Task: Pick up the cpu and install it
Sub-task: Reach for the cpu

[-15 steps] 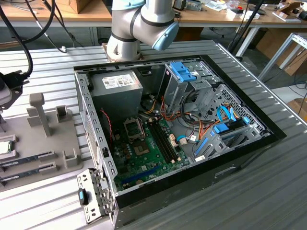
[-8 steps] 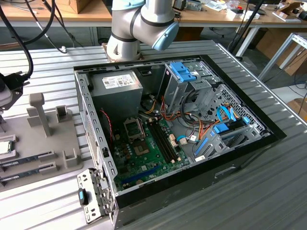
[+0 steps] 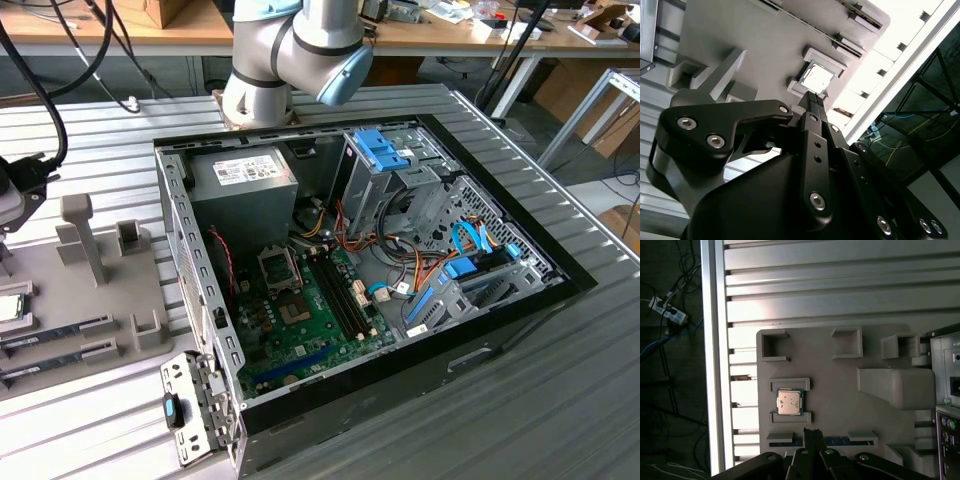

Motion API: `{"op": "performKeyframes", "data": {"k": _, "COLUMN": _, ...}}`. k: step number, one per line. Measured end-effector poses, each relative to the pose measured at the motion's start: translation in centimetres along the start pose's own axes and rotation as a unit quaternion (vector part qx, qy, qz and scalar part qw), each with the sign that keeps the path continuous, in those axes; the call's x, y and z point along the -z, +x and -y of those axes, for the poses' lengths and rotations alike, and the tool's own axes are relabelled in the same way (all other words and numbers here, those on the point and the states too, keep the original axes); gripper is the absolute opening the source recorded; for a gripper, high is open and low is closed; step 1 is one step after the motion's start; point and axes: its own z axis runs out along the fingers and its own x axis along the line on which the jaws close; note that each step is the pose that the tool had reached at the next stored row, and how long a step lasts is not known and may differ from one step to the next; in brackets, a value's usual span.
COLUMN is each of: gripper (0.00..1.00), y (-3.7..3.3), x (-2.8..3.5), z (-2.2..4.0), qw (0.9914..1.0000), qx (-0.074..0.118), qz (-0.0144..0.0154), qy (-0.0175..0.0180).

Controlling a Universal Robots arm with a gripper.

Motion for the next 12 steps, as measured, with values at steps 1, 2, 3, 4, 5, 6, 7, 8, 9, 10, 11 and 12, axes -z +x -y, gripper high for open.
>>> {"op": "performKeyframes", "data": {"k": 1, "gripper": 0.11, "y": 0.04, "x": -0.02, "z": -0.02, "qw": 1.00000, "qx": 0.000, "qz": 0.0000, "qy": 0.0000}}
{"op": "performKeyframes", "data": {"k": 2, "gripper": 0.11, "y": 0.08, "x": -0.04, "z": -0.05, "qw": 1.00000, "qx": 0.000, "qz": -0.0001, "qy": 0.0000}}
{"op": "performKeyframes", "data": {"k": 3, "gripper": 0.11, "y": 0.12, "x": -0.10, "z": -0.11, "qw": 1.00000, "qx": 0.000, "qz": -0.0001, "qy": 0.0000}}
{"op": "performKeyframes", "data": {"k": 4, "gripper": 0.11, "y": 0.15, "x": -0.13, "z": -0.14, "qw": 1.00000, "qx": 0.000, "qz": -0.0001, "qy": 0.0000}}
{"op": "performKeyframes", "data": {"k": 5, "gripper": 0.11, "y": 0.18, "x": -0.16, "z": -0.15, "qw": 1.00000, "qx": 0.000, "qz": -0.0001, "qy": 0.0001}}
{"op": "performKeyframes", "data": {"k": 6, "gripper": 0.11, "y": 0.21, "x": -0.21, "z": -0.17, "qw": 1.00000, "qx": 0.000, "qz": -0.0001, "qy": 0.0000}}
{"op": "performKeyframes", "data": {"k": 7, "gripper": 0.11, "y": 0.24, "x": -0.25, "z": -0.21, "qw": 1.00000, "qx": 0.000, "qz": 0.0000, "qy": 0.0000}}
{"op": "performKeyframes", "data": {"k": 8, "gripper": 0.11, "y": 0.24, "x": -0.28, "z": -0.23, "qw": 1.00000, "qx": 0.000, "qz": 0.0000, "qy": 0.0000}}
{"op": "performKeyframes", "data": {"k": 9, "gripper": 0.11, "y": 0.25, "x": -0.30, "z": -0.25, "qw": 1.00000, "qx": 0.000, "qz": 0.0000, "qy": 0.0000}}
{"op": "performKeyframes", "data": {"k": 10, "gripper": 0.11, "y": 0.25, "x": -0.32, "z": -0.27, "qw": 1.00000, "qx": 0.000, "qz": -0.0001, "qy": 0.0000}}
{"op": "performKeyframes", "data": {"k": 11, "gripper": 0.11, "y": 0.25, "x": -0.33, "z": -0.28, "qw": 1.00000, "qx": 0.000, "qz": -0.0001, "qy": 0.0001}}
{"op": "performKeyframes", "data": {"k": 12, "gripper": 0.11, "y": 0.25, "x": -0.35, "z": -0.28, "qw": 1.00000, "qx": 0.000, "qz": -0.0001, "qy": 0.0001}}
